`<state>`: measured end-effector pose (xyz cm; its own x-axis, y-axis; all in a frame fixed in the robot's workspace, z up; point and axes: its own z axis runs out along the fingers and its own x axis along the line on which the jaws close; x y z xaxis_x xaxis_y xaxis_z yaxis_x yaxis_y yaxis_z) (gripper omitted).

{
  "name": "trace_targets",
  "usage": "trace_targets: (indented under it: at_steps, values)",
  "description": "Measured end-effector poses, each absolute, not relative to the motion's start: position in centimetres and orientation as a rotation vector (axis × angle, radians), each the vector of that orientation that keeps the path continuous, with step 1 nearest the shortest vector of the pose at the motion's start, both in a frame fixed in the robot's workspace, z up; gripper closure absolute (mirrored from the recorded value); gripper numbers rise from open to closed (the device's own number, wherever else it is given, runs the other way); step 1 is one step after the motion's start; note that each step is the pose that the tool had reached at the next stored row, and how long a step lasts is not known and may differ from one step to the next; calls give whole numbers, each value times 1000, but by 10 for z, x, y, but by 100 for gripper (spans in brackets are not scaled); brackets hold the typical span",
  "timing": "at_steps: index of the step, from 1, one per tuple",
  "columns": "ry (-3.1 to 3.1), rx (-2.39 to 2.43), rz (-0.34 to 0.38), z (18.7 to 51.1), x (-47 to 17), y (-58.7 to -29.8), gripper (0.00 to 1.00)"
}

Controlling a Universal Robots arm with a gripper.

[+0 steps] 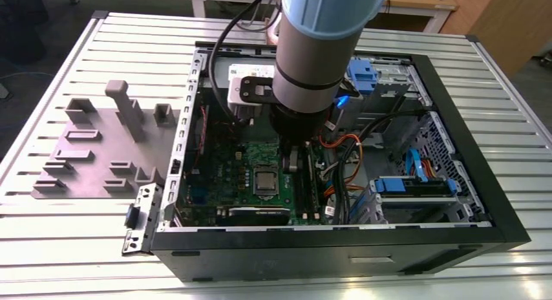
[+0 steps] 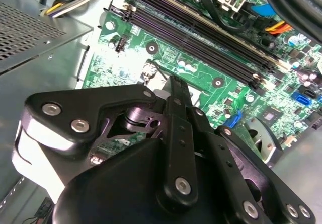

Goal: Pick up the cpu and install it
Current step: 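Install the first cpu locking lever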

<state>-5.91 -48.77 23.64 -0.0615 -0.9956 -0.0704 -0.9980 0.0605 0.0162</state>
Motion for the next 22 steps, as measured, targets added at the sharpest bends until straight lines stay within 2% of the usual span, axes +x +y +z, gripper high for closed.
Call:
trace_targets:
  at_steps: [22]
  values:
    - [2254,-2150,75,230,-59,-493,89]
